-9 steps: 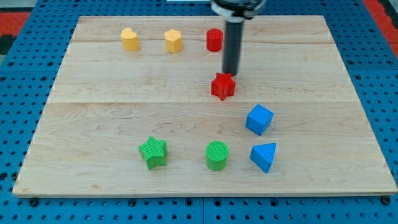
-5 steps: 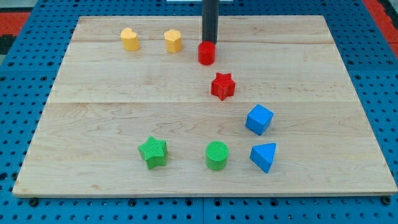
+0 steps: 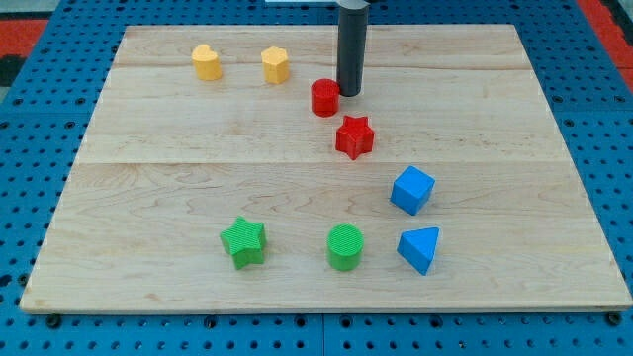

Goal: Arrange the red blocks and blue cube to form a diagonal line

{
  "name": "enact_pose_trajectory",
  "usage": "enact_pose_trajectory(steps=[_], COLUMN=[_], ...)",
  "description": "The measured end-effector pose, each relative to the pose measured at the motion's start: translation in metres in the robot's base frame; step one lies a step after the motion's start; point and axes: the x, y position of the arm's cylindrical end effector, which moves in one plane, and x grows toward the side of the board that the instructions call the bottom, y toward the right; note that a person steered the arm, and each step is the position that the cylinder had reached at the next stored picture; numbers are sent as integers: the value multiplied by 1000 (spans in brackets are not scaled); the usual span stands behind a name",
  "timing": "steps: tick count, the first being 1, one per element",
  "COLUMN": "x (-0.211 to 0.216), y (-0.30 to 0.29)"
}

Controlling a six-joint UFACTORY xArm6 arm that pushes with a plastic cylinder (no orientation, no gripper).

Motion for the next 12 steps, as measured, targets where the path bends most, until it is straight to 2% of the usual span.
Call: enact_pose_trajectory(steps=[2,3,4,5,6,8,9,12], x=[-4,10,48,50,90,127,146,168], y=[-44,24,28,30,29,147,114,79])
